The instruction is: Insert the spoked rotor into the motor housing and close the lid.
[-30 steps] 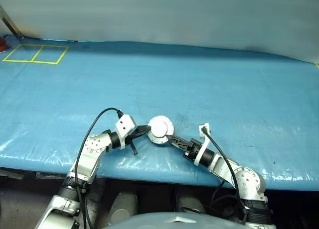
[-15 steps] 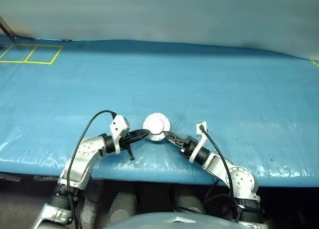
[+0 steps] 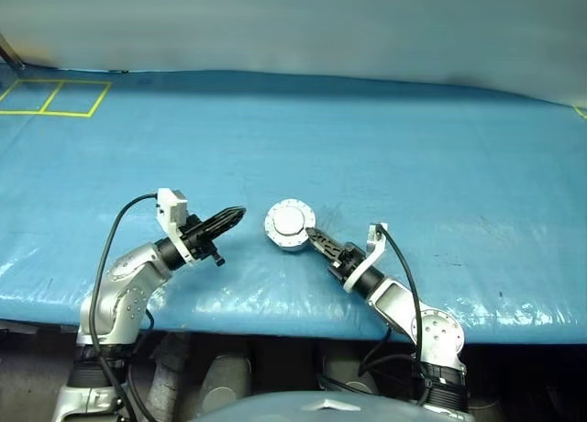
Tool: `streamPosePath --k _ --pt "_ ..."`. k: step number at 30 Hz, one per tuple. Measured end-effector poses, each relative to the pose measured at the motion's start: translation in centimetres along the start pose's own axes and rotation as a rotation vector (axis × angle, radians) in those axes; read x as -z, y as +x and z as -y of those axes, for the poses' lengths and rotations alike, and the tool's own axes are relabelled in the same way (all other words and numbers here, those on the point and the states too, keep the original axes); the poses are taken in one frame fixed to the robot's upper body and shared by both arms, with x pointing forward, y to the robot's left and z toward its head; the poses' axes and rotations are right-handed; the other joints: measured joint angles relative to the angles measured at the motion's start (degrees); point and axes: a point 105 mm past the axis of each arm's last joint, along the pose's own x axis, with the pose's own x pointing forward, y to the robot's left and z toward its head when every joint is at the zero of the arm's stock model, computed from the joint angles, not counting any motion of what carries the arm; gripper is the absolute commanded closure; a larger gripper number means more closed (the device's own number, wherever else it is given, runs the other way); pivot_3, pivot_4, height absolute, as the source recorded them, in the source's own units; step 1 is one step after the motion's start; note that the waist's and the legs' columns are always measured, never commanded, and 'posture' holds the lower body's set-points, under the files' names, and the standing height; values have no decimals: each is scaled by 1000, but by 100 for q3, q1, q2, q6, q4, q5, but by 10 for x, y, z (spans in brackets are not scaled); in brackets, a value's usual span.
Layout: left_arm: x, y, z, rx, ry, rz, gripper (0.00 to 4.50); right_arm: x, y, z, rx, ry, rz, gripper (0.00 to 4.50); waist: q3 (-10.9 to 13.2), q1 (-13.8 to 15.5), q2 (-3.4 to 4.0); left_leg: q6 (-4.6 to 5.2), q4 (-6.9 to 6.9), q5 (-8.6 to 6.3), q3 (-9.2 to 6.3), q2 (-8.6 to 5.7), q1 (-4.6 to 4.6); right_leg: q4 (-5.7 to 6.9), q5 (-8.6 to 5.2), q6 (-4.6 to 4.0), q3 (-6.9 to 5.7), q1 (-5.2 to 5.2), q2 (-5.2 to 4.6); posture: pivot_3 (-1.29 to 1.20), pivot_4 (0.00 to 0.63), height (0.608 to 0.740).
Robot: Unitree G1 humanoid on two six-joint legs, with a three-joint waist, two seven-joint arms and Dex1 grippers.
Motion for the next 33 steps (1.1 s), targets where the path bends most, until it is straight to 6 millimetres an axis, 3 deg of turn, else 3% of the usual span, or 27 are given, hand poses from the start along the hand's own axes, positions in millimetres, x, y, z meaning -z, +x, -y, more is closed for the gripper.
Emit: streamPosePath --k 3,7,16,21,26,33 --pt "-1 -5 0 -12 -97 50 4485 -4 4 -12 -46 -1 7 3285 9 2 -2 0 0 0 -1 0 -8 -1 0 0 -2 -5 -1 0 150 740" --pt "-9 -9 8 19 -168 105 3237 -6 11 -31 -129 -5 -1 3285 13 2 0 0 0 0 0 -2 -8 0 0 0 -3 -4 -2 0 150 740" --pt "-5 -13 20 54 -290 165 157 -8 17 -74 -293 -33 -24 3285 14 5 0 0 3 0 -1 -2 -8 0 0 -1 -4 -3 -1 0 150 740" --pt "-7 -11 22 64 -328 203 28 -1 16 -83 -314 -75 -74 3285 14 7 0 0 6 0 1 -3 -8 1 0 0 -3 -2 -1 0 150 740" --pt "-21 2 33 142 -380 293 28 6 17 -87 -319 -93 -114 3285 13 13 -1 -1 12 0 1 -4 -8 4 0 0 -3 1 -1 0 150 740" --pt "-16 16 38 177 -462 321 28 5 14 -84 -298 -118 -132 3285 14 14 -2 -1 14 1 1 -5 -7 7 1 0 -3 1 0 0 150 740"
